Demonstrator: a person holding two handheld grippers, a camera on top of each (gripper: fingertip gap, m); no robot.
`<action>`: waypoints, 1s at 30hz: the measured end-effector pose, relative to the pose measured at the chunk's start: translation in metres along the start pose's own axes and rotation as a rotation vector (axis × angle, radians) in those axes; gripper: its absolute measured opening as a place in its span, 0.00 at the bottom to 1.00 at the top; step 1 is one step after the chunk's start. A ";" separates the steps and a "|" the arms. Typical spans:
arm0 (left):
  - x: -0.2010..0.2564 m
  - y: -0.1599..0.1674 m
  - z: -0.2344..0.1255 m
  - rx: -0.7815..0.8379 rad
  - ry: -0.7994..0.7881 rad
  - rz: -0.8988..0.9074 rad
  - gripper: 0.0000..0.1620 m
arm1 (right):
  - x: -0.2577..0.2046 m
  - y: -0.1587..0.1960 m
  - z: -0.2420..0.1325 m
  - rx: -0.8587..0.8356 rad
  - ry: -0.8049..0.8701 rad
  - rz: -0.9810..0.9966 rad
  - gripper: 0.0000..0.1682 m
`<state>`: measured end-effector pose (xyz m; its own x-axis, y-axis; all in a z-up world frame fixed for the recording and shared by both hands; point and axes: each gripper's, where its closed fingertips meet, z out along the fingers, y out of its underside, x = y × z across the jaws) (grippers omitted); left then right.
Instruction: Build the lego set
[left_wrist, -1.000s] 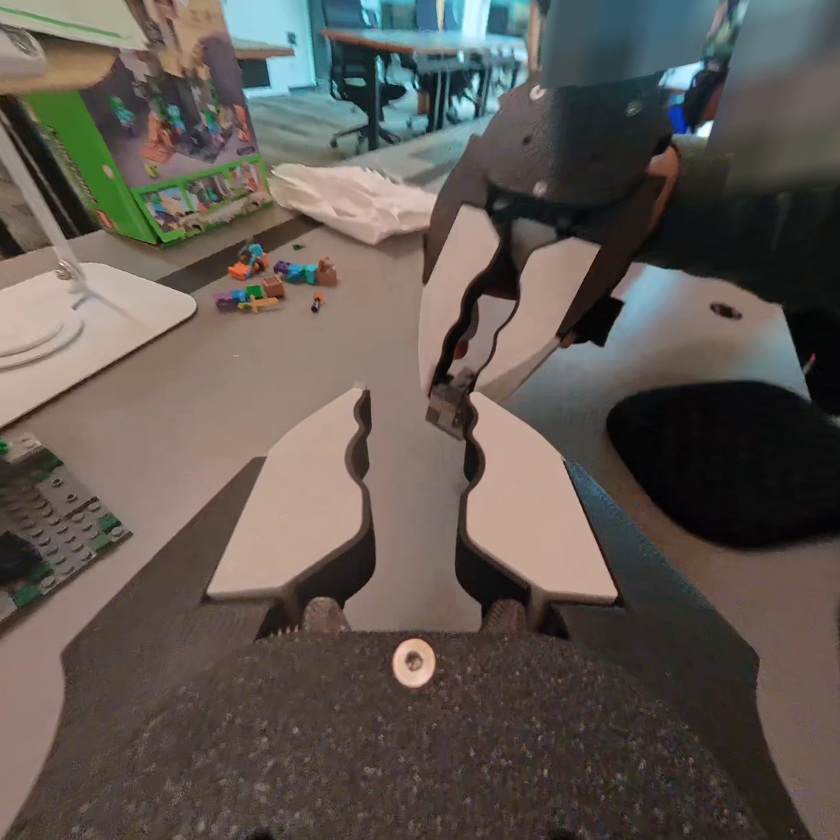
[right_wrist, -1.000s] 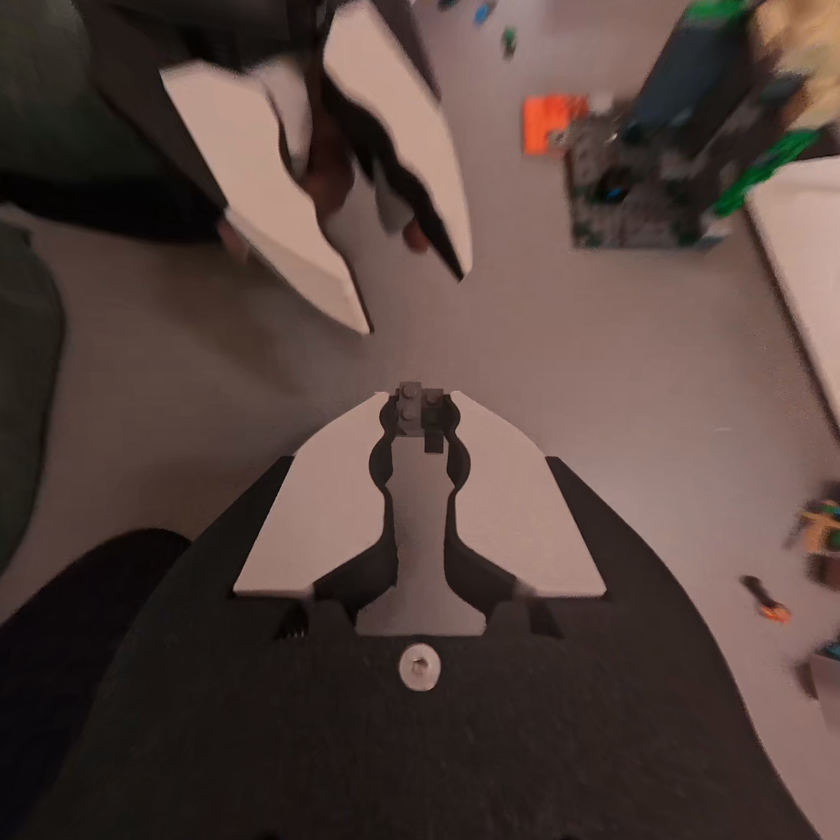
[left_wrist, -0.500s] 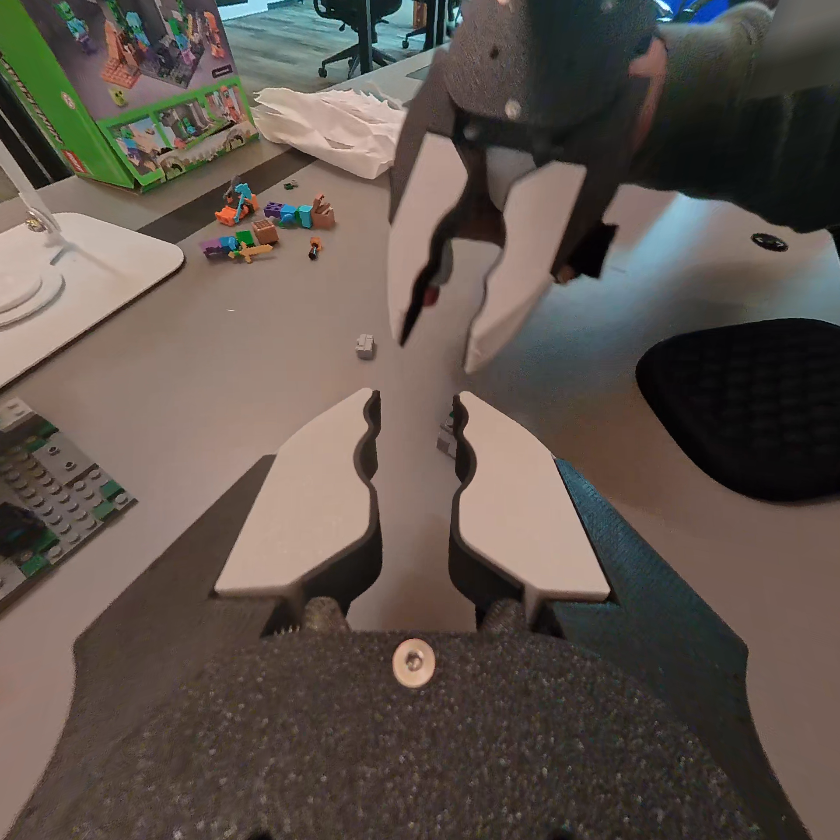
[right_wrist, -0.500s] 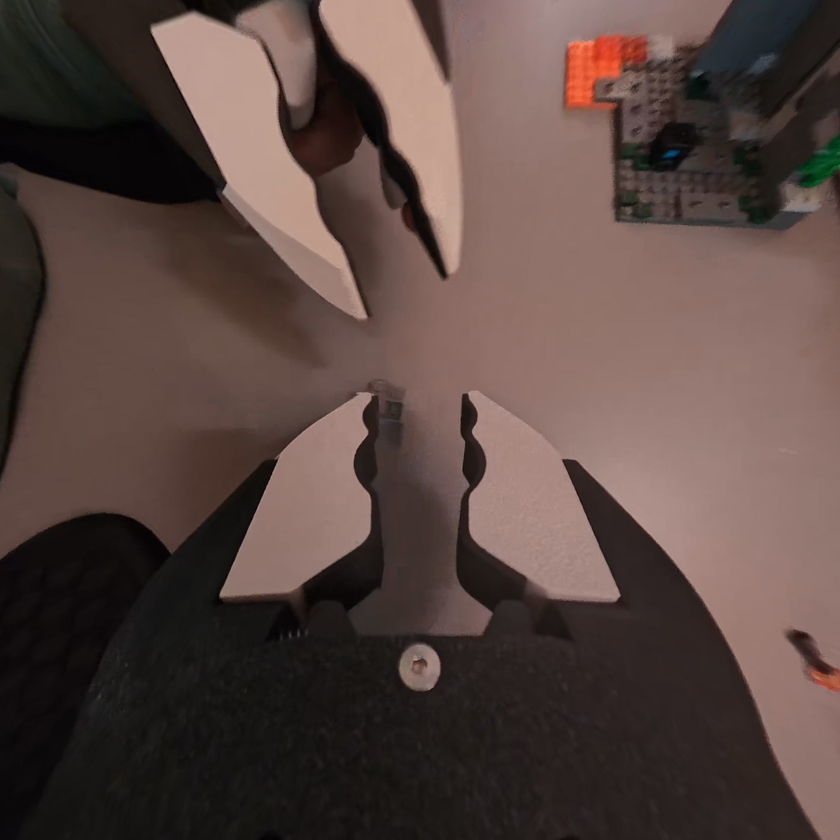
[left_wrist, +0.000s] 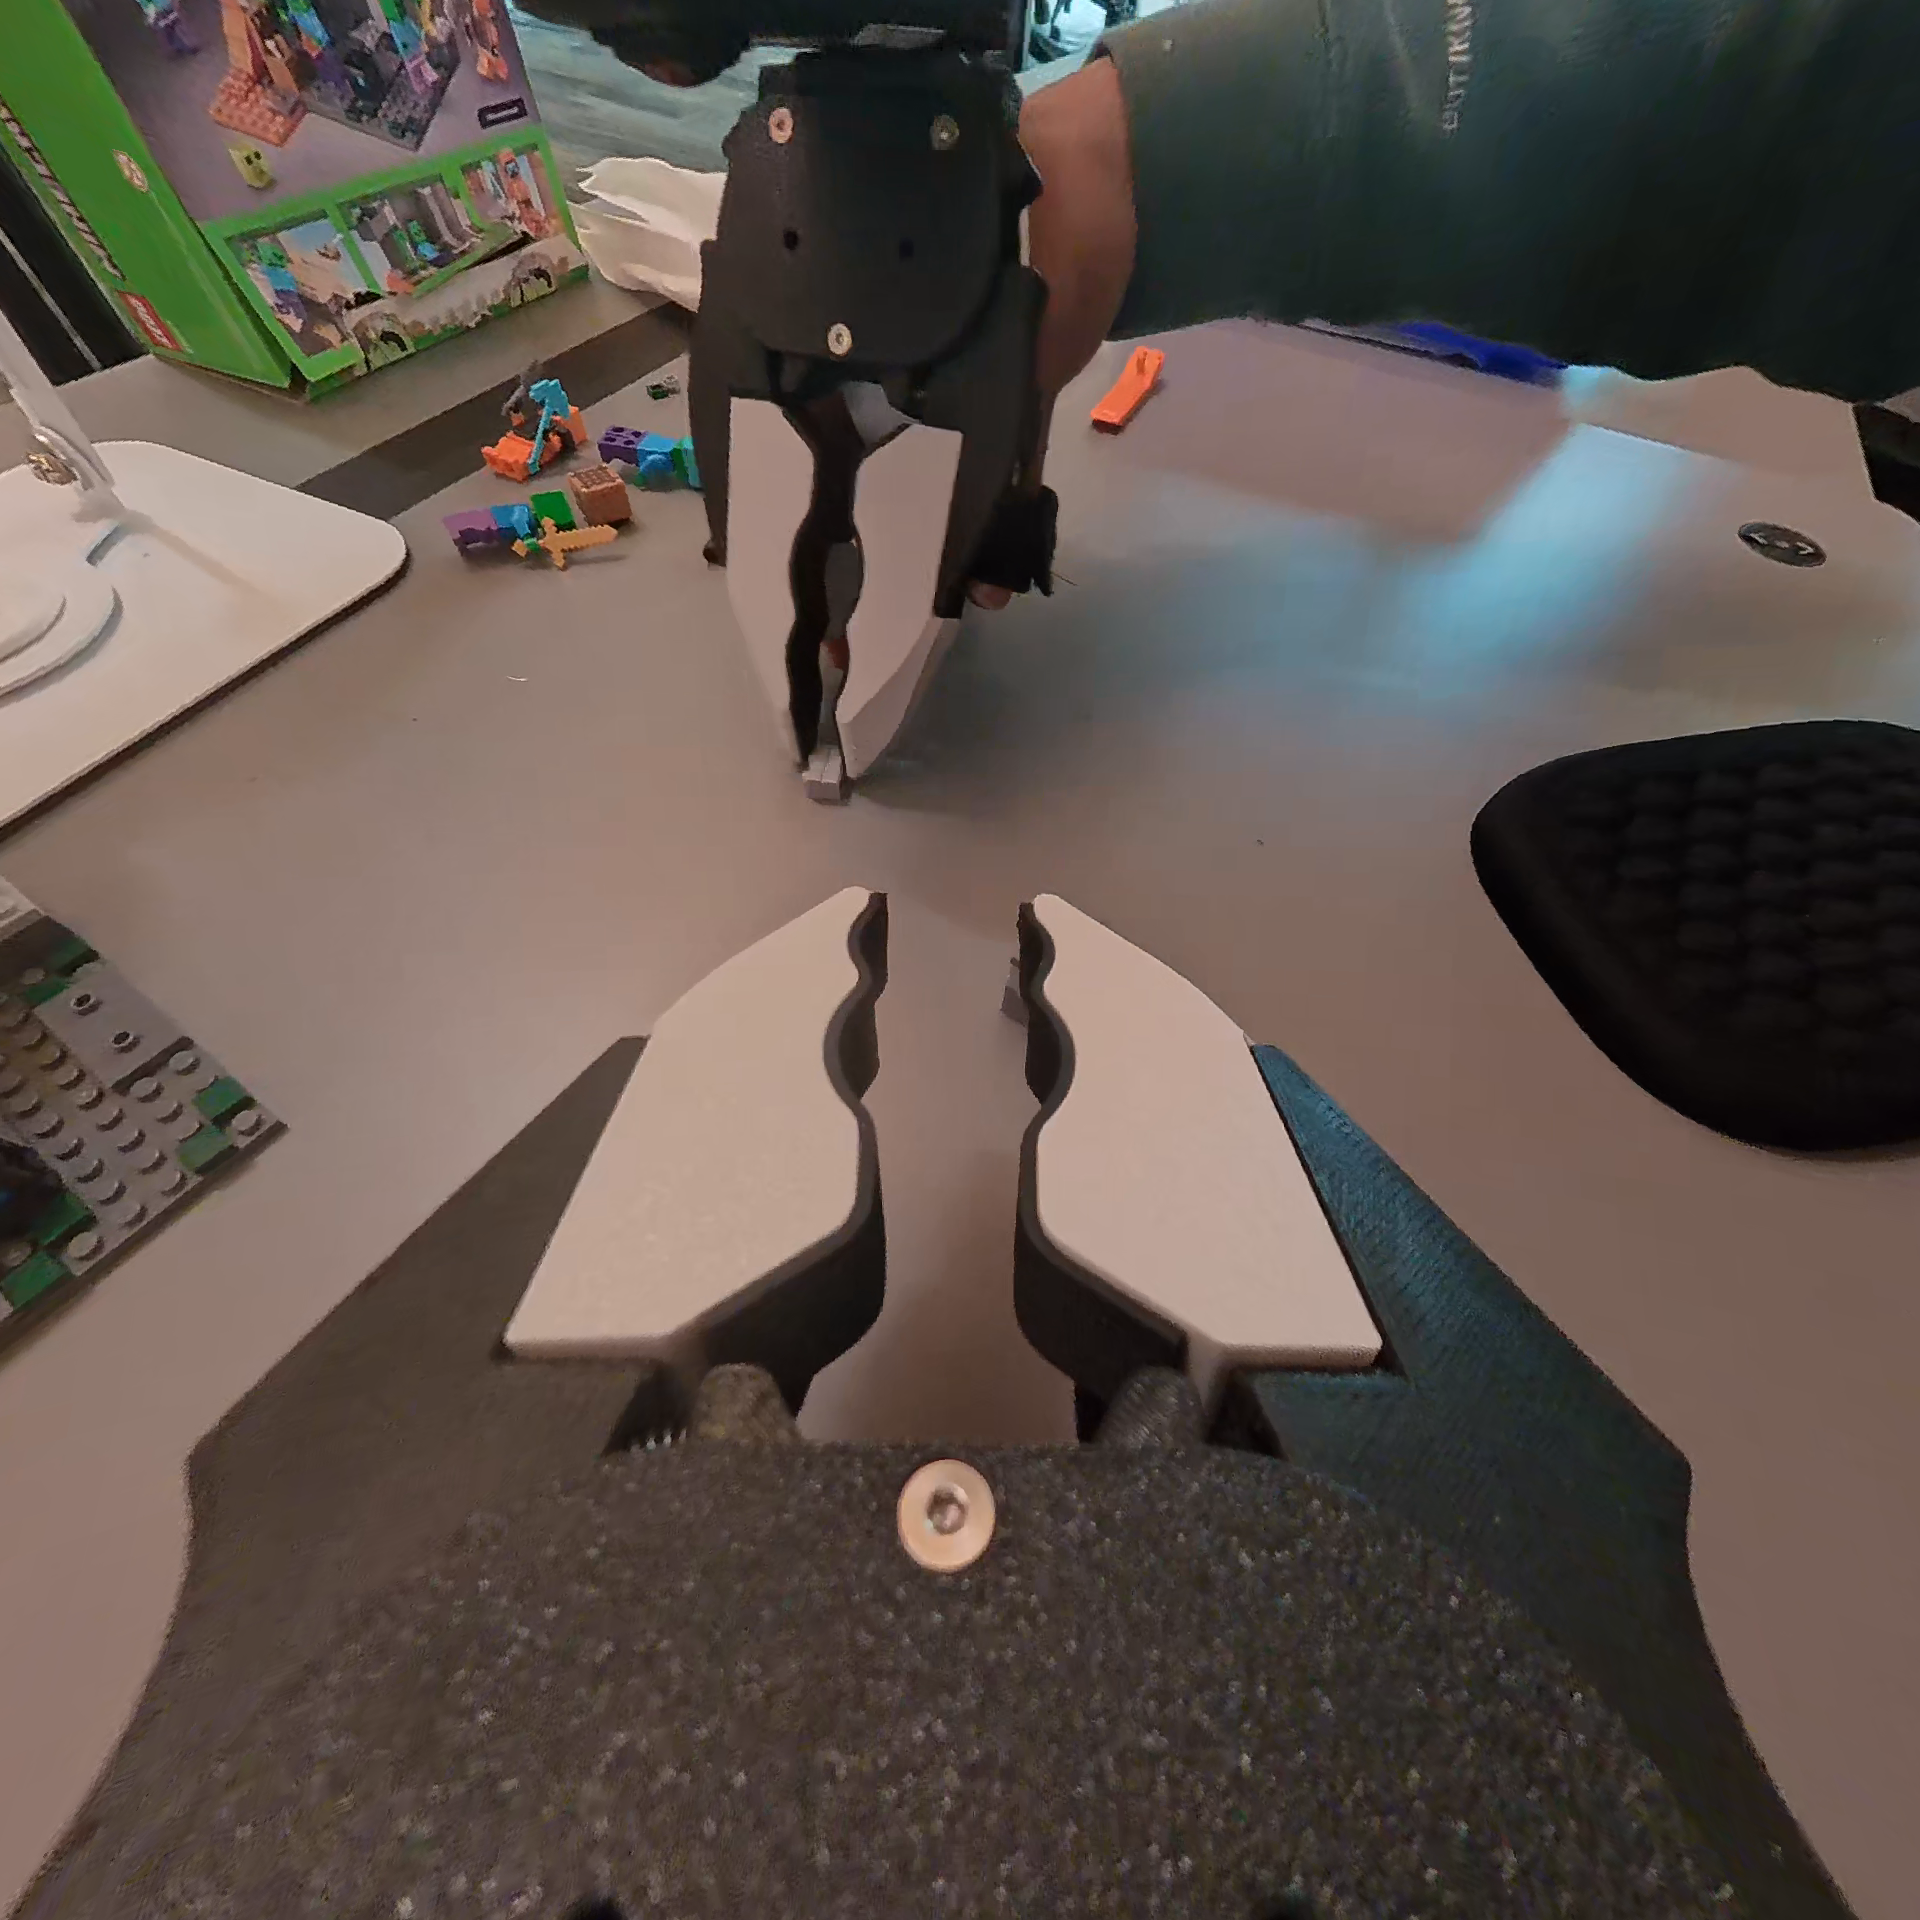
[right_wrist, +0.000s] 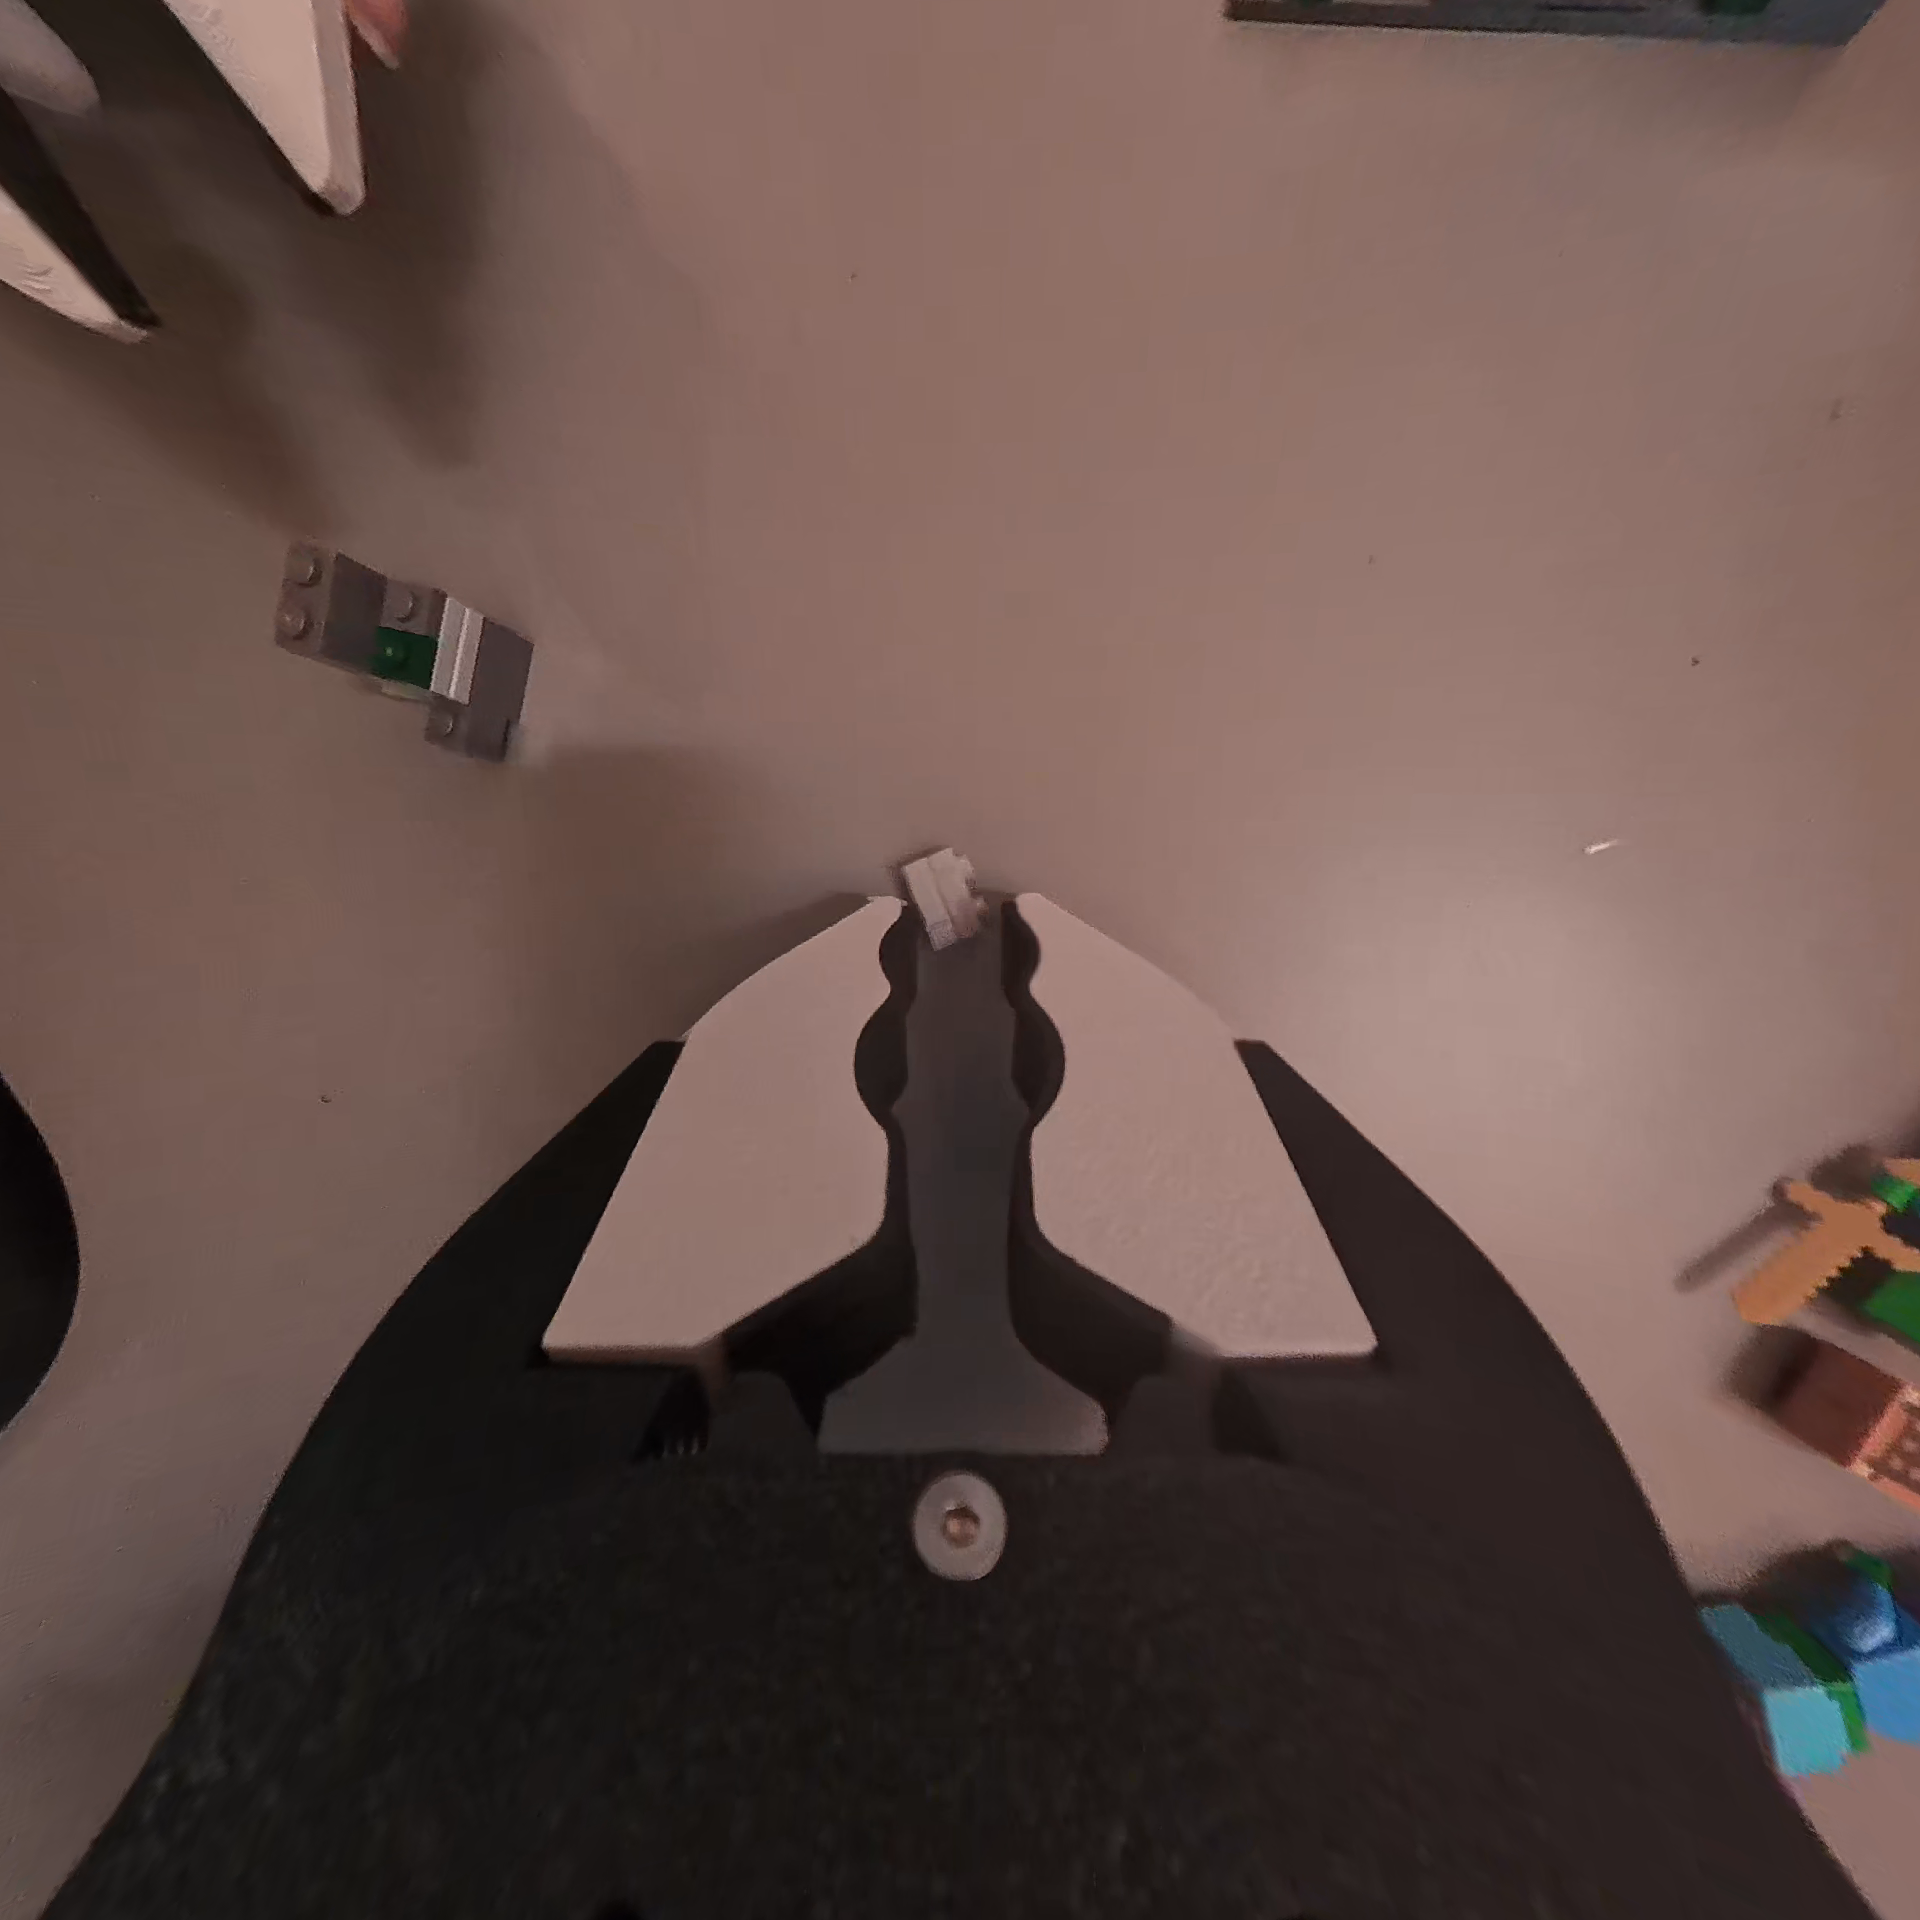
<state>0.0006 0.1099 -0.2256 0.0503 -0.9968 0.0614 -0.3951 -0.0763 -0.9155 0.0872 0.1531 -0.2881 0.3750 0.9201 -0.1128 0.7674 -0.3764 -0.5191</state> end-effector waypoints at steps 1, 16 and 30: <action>0.000 0.000 0.000 0.000 0.002 -0.008 0.14 | -0.003 0.000 0.001 0.001 0.003 -0.011 0.07; 0.013 -0.020 -0.007 0.160 0.277 -0.459 0.12 | -0.084 -0.086 -0.038 0.206 0.650 -0.577 0.07; 0.029 -0.014 -0.005 0.080 0.291 -0.295 0.05 | -0.099 -0.086 -0.033 0.187 0.627 -0.610 0.07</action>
<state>0.0032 0.0821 -0.2087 -0.1155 -0.8978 0.4250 -0.3293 -0.3690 -0.8691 0.0011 0.0912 -0.2043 0.1874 0.7055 0.6835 0.8494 0.2331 -0.4735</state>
